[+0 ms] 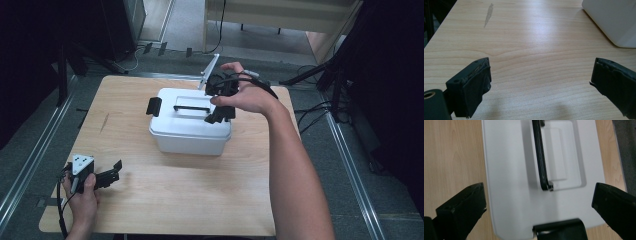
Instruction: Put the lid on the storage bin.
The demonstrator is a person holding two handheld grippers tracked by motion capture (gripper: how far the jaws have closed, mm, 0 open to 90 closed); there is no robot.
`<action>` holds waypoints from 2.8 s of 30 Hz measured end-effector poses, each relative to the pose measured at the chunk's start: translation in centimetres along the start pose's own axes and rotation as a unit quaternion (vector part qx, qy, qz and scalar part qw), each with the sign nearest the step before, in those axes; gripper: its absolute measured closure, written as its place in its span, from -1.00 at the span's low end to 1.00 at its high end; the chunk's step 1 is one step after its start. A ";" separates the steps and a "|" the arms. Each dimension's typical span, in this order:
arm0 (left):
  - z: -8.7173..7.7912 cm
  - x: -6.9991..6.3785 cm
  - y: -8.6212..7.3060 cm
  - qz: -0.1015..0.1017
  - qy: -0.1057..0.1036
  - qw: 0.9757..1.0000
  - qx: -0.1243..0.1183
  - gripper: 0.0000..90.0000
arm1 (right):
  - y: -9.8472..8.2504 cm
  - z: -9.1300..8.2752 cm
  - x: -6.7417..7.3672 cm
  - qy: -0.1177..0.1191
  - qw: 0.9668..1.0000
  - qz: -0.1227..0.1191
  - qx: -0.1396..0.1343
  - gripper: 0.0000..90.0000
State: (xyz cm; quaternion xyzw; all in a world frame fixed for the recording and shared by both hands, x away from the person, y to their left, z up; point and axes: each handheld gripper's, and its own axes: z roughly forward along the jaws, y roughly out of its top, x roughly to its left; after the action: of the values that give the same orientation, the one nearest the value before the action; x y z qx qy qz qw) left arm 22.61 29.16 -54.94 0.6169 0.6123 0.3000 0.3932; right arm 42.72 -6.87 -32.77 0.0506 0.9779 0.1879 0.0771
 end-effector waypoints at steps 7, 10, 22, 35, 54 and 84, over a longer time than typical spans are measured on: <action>0.0 0.0 0.0 0.000 0.001 1.000 0.000 -0.93 | -2.8 -1.0 0.0 -0.006 1.000 0.010 0.000 -1.00; 0.0 0.0 0.0 0.000 0.001 1.000 0.000 -0.93 | -4.2 -1.2 0.2 -0.011 1.000 0.014 0.008 -1.00; 0.0 -0.1 0.0 0.001 0.001 1.000 0.000 -0.93 | -9.6 -1.4 1.1 -0.019 0.999 0.045 0.006 -1.00; 0.0 -0.1 0.0 0.004 0.004 1.000 0.000 -0.93 | -14.1 0.9 3.0 -0.027 0.998 0.063 -0.004 -1.00; 0.0 -0.1 0.0 0.005 0.005 1.000 0.001 -0.93 | -19.6 5.0 6.5 -0.043 0.995 0.093 0.002 -1.00; 0.0 -0.2 -0.1 0.009 0.008 1.000 0.001 -0.93 | -29.5 6.0 11.7 -0.109 0.962 0.220 -0.117 -1.00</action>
State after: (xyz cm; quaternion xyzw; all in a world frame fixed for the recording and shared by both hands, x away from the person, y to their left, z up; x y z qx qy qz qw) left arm 22.59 28.93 -54.97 0.6204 0.6103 0.3071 0.3851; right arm 30.14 -30.51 -50.87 0.2749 0.8997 0.3064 0.1452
